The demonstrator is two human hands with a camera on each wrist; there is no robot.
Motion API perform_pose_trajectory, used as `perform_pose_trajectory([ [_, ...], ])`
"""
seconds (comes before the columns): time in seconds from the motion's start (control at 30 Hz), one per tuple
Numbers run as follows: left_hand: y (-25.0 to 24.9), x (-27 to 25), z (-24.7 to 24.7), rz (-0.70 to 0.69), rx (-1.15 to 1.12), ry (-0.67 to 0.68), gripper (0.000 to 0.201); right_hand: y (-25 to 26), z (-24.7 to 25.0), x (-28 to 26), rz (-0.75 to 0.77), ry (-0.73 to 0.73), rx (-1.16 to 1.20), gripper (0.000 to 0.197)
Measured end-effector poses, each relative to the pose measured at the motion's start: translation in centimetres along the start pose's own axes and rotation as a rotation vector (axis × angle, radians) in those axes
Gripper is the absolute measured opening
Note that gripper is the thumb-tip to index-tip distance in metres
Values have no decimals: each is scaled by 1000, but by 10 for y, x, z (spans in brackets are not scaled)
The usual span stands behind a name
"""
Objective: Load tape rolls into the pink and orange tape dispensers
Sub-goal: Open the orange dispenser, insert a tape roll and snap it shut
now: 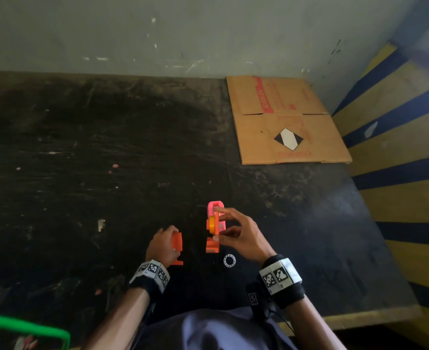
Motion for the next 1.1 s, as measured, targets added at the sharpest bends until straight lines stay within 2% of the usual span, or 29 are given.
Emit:
perform_pose_trajectory([
  [0.1,-1,-7,8,42,48,-10,87,0,1,-4,-8,12,-20,69],
  [0.17,-10,-14,23,23,1,-48,93,0,2,-6,-13,14,-17,68],
  [0.23,-23,-20,44,-59,-144,-22,88,0,0,-8,-11,24,-21,67],
  [0.33,-44,-36,76,-278,-466,142,73,-4,-3,-10,-5,24,-44,69],
  [0.4,-56,-48,90,-382,-594,227,61,-7,-4,-11,-7,27,-43,70],
  [0.5,-65,-56,96,-391,-612,191,37,-8,-6,-12,-21,50,-27,69],
  [0.67,-59,-54,92,-348,-684,152,36,-10,-1,-13,-39,51,0,69],
  [0.73,-55,-48,86,-286,-594,87,37,-16,5,-15,-51,11,12,69],
  [0.83,-55,-32,63,-233,-295,-5,39,-20,17,-19,-44,-60,42,67],
  [0.9,-62,-22,43,-286,14,-59,38,-21,25,-21,-43,-90,61,67],
  [0.97,-70,-17,25,-336,233,-48,38,-21,31,-21,-48,-105,53,68],
  [1.1,-77,-11,-8,-396,389,-25,33,-21,45,-20,-46,-122,8,70],
])
Point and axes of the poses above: each hand's wrist, its own x-axis towards the middle knuckle, its own z-axis out of the back of the hand, y = z × x, the point moved 4 cm from there along x, towards the middle knuckle, and after that the axes turned 15 degrees about x, right-handed, at the moved point
